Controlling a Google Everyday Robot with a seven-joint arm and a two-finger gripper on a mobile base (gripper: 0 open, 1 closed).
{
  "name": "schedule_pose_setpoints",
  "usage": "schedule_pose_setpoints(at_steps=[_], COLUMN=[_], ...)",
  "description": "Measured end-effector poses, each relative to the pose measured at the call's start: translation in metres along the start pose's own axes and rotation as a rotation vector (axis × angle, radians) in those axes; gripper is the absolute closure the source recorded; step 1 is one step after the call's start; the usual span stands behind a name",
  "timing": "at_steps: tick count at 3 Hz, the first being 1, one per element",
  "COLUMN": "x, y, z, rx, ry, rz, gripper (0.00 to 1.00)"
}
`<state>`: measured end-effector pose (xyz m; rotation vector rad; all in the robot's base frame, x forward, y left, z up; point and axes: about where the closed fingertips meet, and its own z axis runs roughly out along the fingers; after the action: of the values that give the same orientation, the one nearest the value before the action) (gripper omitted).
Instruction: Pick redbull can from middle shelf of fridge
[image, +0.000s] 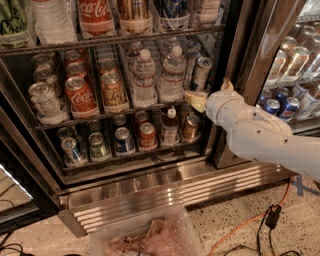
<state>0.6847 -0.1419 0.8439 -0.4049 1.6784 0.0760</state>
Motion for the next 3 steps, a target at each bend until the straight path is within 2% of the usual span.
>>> schedule_pose_setpoints(at_steps=[2,3], x=[-0.002,-0.003], y=[0.025,0.028], z=[-0.002,0.002], rx=[-0.029,-0.028], ry=[-0.009,-0.014], rz=[0.026,0.031], gripper=[0.24,0.26])
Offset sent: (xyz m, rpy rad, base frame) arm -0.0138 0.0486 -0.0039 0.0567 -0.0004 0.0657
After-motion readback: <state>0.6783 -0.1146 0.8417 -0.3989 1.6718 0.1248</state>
